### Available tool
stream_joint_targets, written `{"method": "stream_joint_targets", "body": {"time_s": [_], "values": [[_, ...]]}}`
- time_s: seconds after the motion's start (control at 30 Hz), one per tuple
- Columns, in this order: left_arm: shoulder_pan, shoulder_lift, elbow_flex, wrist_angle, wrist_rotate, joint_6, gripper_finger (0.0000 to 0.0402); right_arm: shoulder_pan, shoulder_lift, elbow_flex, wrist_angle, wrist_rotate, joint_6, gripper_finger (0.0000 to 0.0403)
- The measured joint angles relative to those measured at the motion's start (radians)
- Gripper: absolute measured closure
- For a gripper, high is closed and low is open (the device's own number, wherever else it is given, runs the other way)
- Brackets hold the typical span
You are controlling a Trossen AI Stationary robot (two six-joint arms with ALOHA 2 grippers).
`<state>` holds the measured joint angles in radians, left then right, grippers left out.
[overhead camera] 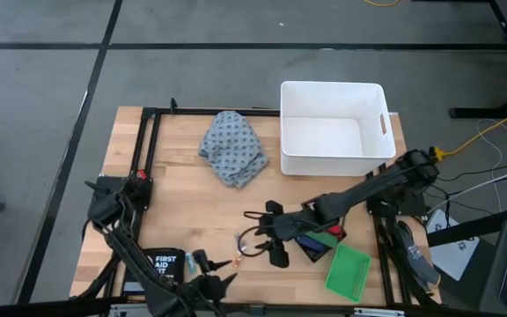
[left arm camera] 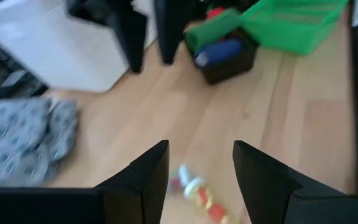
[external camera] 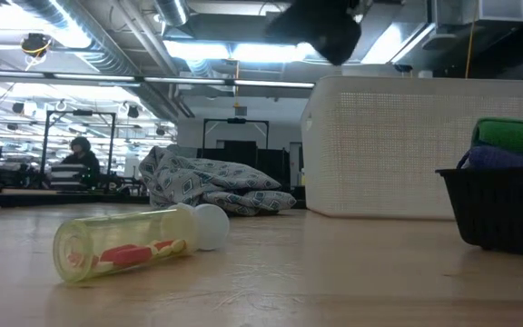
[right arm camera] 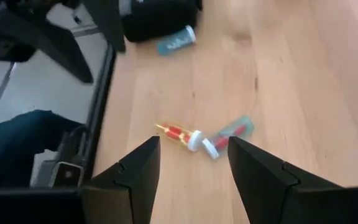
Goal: Pick & Place Medicine items
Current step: Put the blue pill bottle into the green bin
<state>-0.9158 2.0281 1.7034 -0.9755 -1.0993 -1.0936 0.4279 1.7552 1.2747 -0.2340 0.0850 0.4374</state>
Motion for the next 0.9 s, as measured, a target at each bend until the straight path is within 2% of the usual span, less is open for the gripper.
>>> {"method": "stream_joint_targets", "body": {"time_s": [0.13,0.23,0.3,0.37,0.5,0.57,0.67,0.9], "values": [[-0.014,0.000,-0.048,-0.123,0.063,-0.198,0.0229,-0.023,0.030,0.001,-0.008,-0.001,0.026,0.0213],[-0.010,0.000,-0.061,-0.249,0.226,-0.279,0.0228,-0.028,0.031,0.001,-0.003,-0.010,0.030,0.0213],[-0.002,0.000,-0.062,-0.316,0.324,-0.278,0.0228,-0.026,0.031,0.001,-0.002,-0.016,0.035,0.0213],[0.007,0.000,-0.062,-0.322,0.423,-0.176,0.0229,-0.021,0.031,0.001,-0.001,-0.027,0.035,0.0213],[0.037,-0.002,-0.045,-0.318,0.742,0.063,0.0228,-0.019,0.031,0.001,-0.001,-0.048,0.038,0.0213],[0.052,-0.002,-0.030,-0.314,0.862,0.146,0.0228,-0.019,0.031,0.001,0.001,-0.048,0.037,0.0213],[0.069,-0.002,-0.004,-0.313,0.944,0.227,0.0231,-0.019,0.031,0.001,0.002,-0.048,0.027,0.0213],[0.100,-0.005,0.043,-0.361,1.024,0.443,0.0233,-0.018,0.031,0.001,0.002,-0.044,0.003,0.0213]]}}
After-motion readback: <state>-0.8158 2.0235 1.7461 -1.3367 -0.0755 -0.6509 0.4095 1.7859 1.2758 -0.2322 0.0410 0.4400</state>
